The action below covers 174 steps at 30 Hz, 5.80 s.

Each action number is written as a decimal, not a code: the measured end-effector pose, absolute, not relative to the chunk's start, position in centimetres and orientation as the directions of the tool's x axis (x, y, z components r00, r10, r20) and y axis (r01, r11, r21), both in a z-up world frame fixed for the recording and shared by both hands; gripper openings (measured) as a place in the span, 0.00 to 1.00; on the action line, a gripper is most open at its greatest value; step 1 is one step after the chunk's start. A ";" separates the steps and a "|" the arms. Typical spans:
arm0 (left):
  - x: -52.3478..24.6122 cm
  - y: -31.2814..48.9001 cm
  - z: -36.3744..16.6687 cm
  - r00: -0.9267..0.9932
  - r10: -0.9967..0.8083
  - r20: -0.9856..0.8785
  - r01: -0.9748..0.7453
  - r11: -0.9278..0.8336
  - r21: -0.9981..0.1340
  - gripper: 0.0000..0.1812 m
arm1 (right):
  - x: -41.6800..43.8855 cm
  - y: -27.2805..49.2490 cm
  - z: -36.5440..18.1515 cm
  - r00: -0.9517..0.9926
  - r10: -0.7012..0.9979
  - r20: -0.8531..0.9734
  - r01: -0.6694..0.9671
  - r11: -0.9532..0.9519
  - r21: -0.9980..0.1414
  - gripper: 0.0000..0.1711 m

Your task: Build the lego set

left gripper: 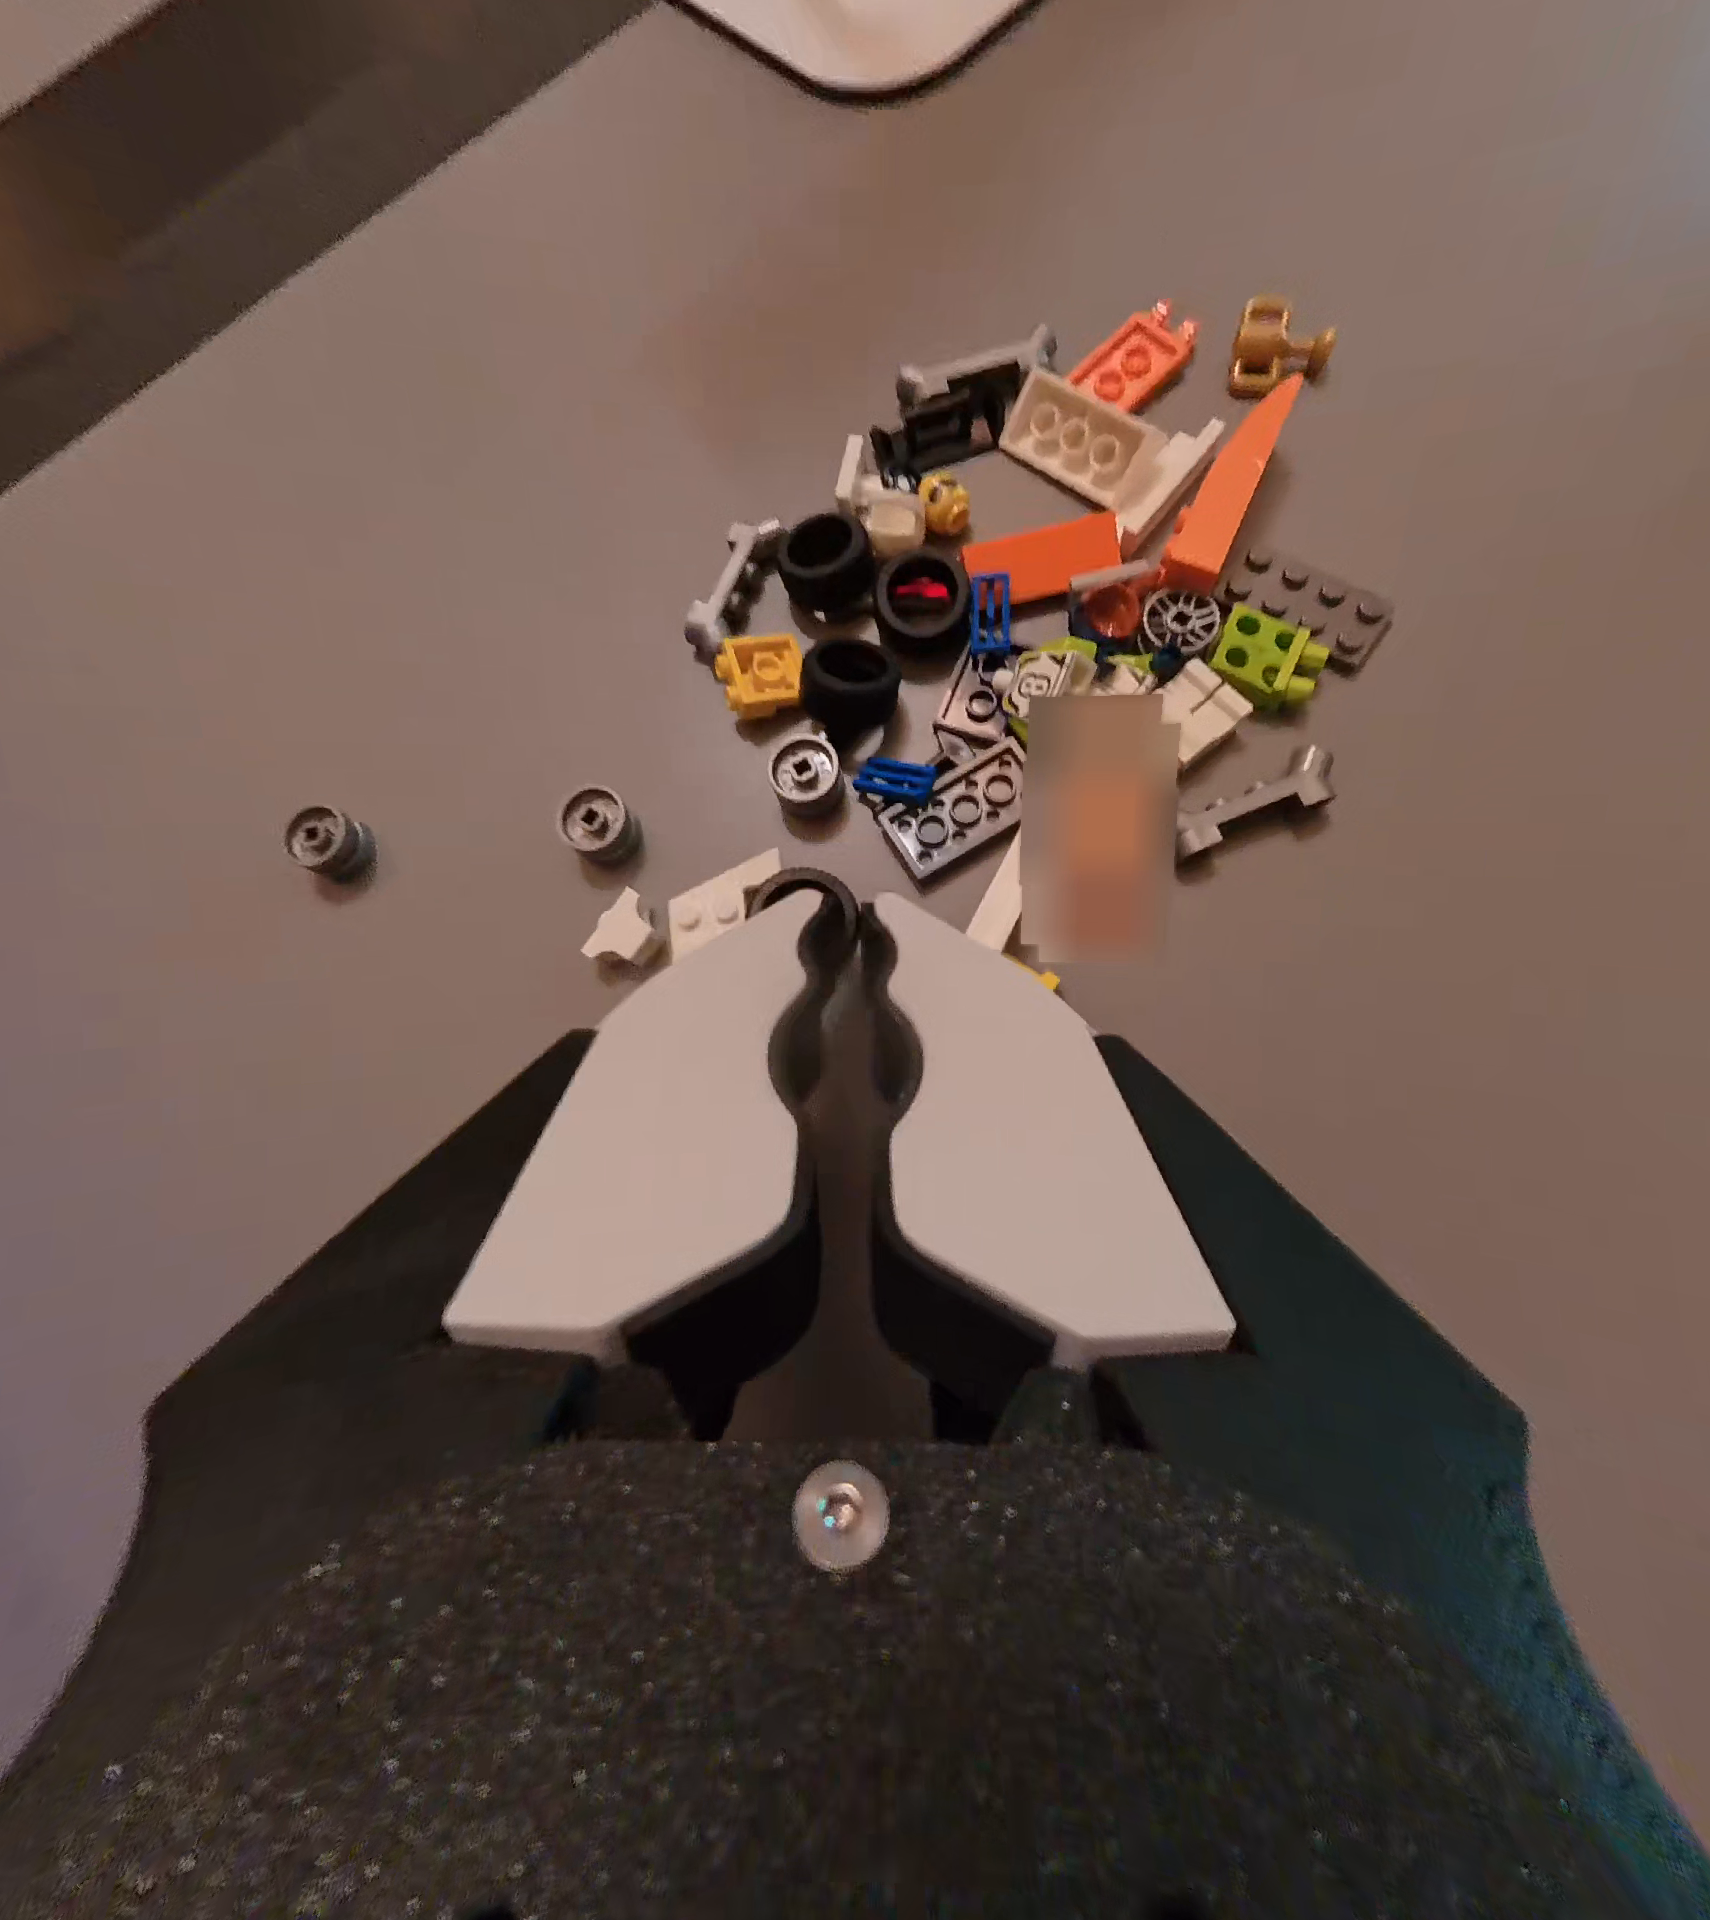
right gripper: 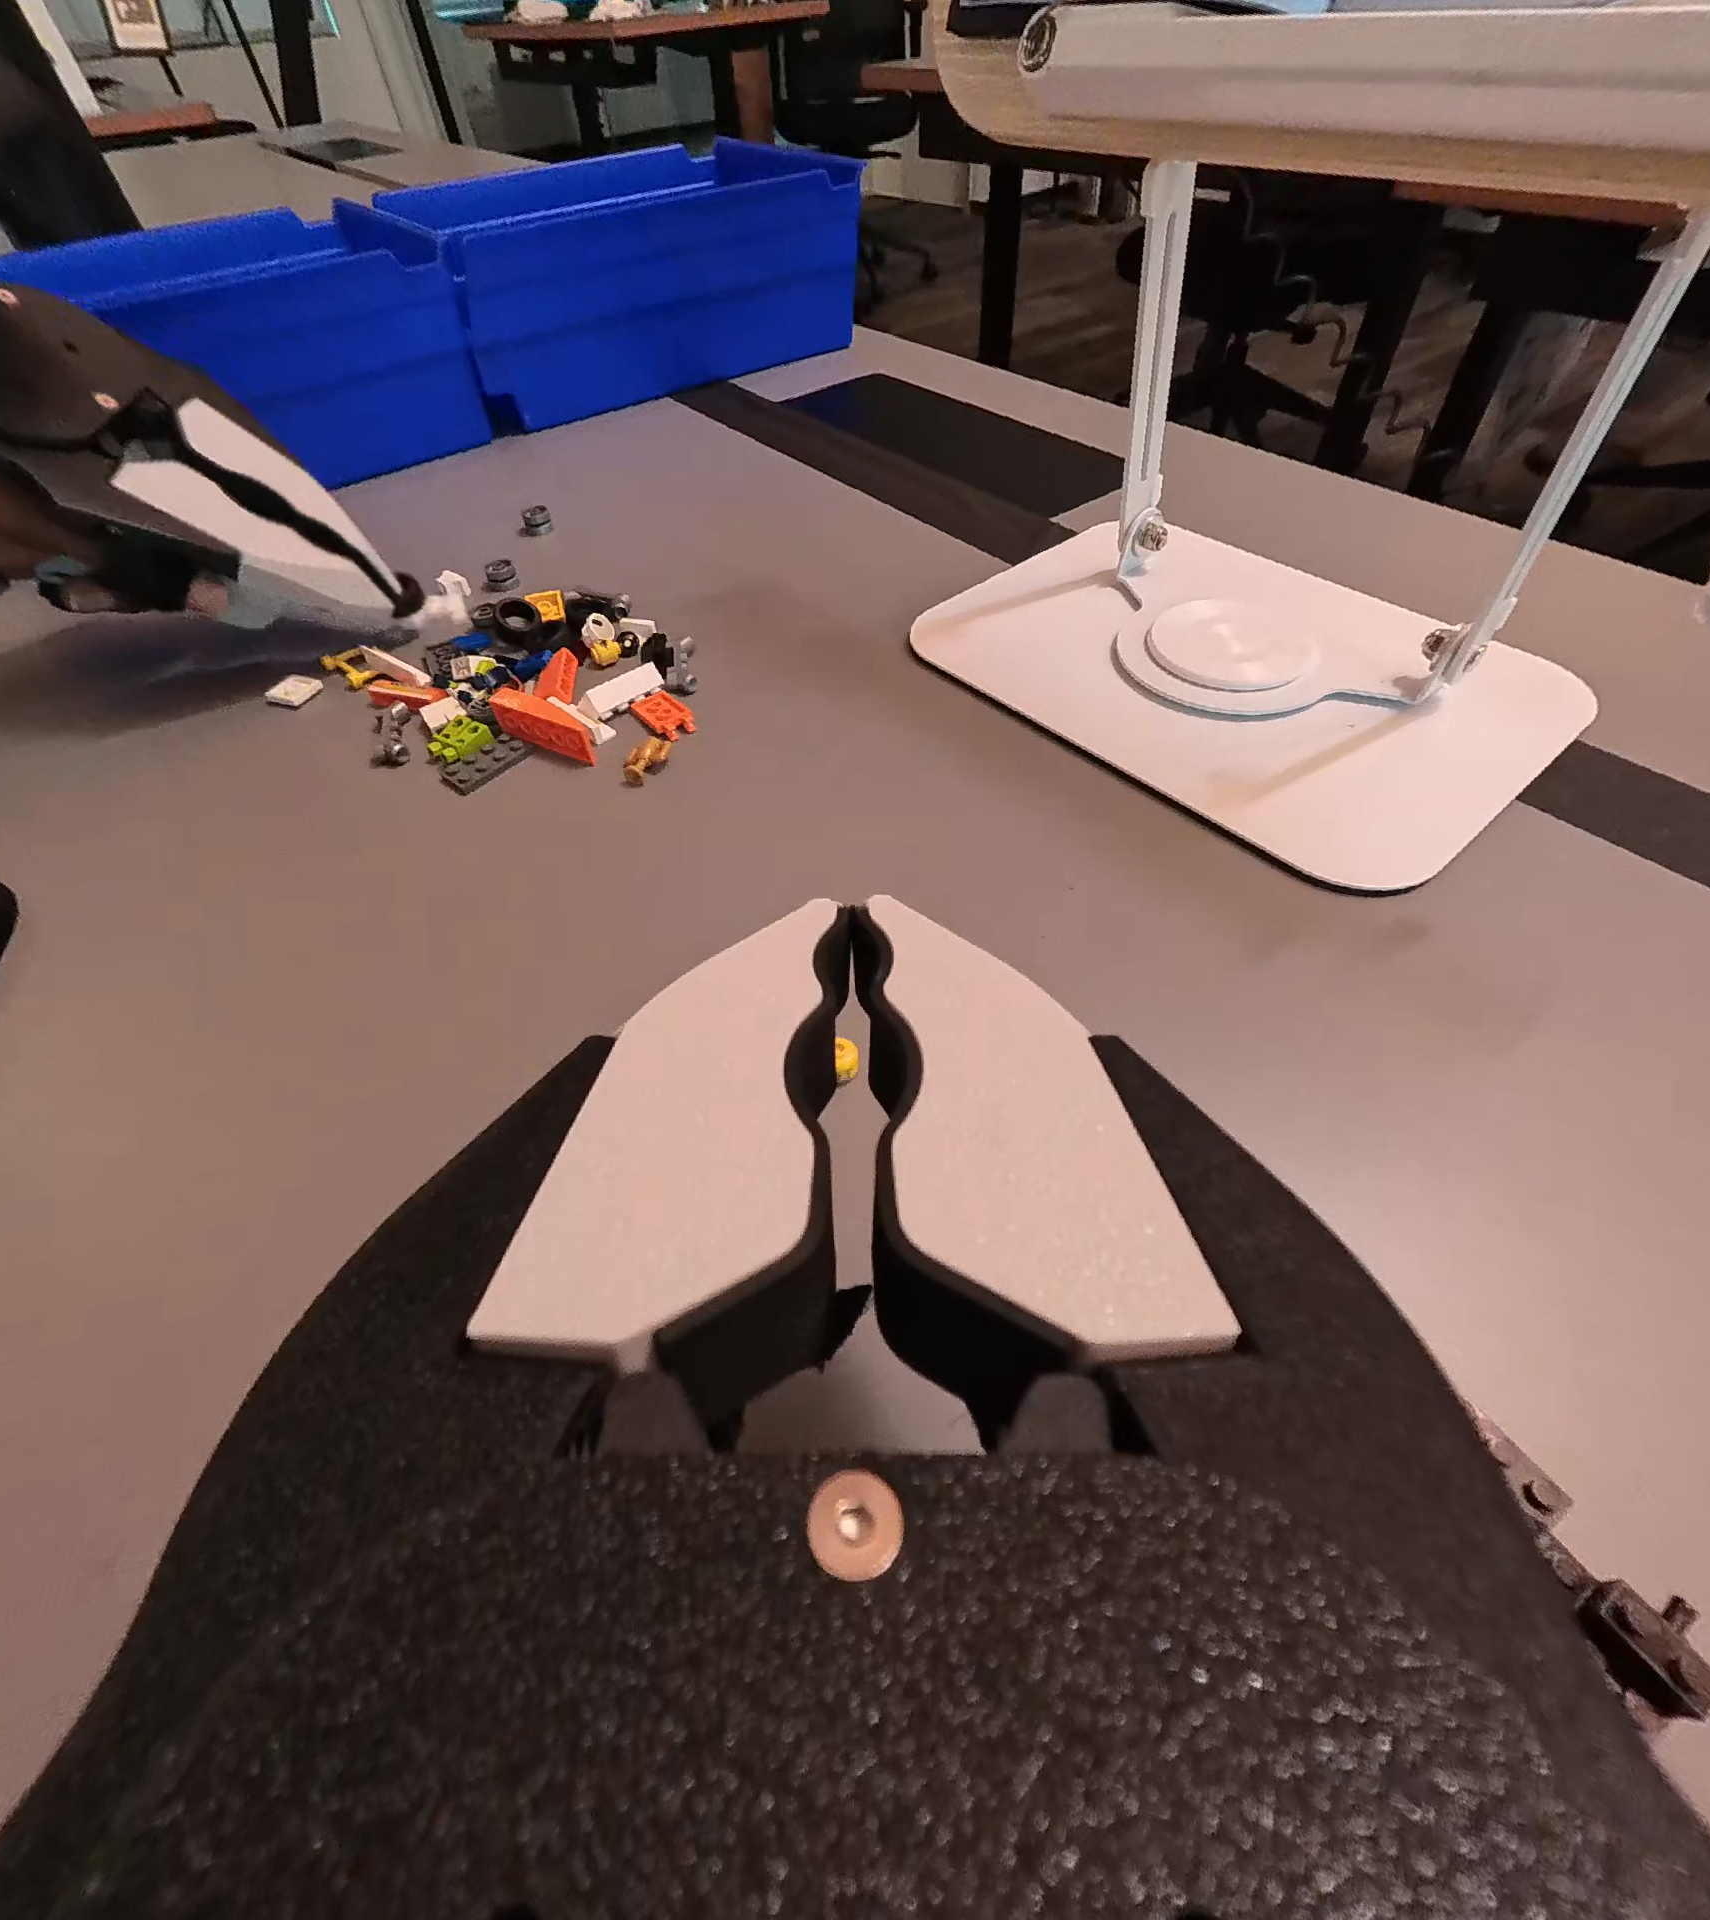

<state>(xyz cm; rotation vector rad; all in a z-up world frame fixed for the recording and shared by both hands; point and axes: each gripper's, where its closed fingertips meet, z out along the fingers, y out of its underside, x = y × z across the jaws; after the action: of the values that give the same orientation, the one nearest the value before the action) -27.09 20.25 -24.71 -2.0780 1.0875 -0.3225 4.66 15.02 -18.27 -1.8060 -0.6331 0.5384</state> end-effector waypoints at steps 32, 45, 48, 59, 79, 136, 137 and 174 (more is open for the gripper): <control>-22.4 20.2 -20.5 0.567 -0.820 -0.075 -0.485 -0.259 -0.835 0.12 | 4.9 15.0 -18.2 0.773 0.634 -0.027 0.173 -0.252 -0.952 0.00; -21.0 18.9 -24.4 0.432 -0.897 -0.095 -0.686 -0.259 -0.680 0.13 | 6.2 15.6 -17.9 0.806 0.590 -0.043 0.131 -0.249 -0.960 0.00; -21.1 19.4 -25.4 0.417 -0.905 -0.087 -0.719 -0.270 -0.641 0.13 | 6.1 15.6 -18.0 0.804 0.593 -0.036 0.141 -0.251 -0.958 0.00; -20.8 20.7 -24.4 0.399 -0.884 -0.242 -0.754 -0.166 -0.636 0.00 | 6.1 15.6 -18.7 0.800 0.599 -0.036 0.159 -0.269 -0.950 0.00; -18.8 18.9 -22.0 0.417 -0.823 -0.385 -0.695 -0.015 -0.719 0.00 | 5.4 15.3 -19.1 0.794 0.608 -0.018 0.185 -0.270 -0.945 0.00; -20.7 21.4 -25.5 0.234 -0.953 -0.190 -0.837 -0.098 -0.539 0.11 | 4.6 15.2 -21.1 0.773 0.633 -0.039 0.220 -0.325 -0.920 0.00; -20.6 21.5 -25.5 0.229 -0.956 -0.183 -0.836 -0.097 -0.540 0.09 | 4.6 15.2 -21.1 0.773 0.633 -0.040 0.219 -0.325 -0.920 0.00; -23.3 17.3 -24.8 0.141 -0.867 -0.477 -0.935 0.042 -0.353 0.07 | 3.7 14.9 -21.6 0.753 0.656 -0.050 0.233 -0.336 -0.912 0.00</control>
<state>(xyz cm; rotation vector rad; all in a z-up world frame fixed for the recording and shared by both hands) -23.27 17.29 -24.76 -1.8244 1.7273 0.1450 3.68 14.88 -21.63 -1.9080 -0.6802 0.5089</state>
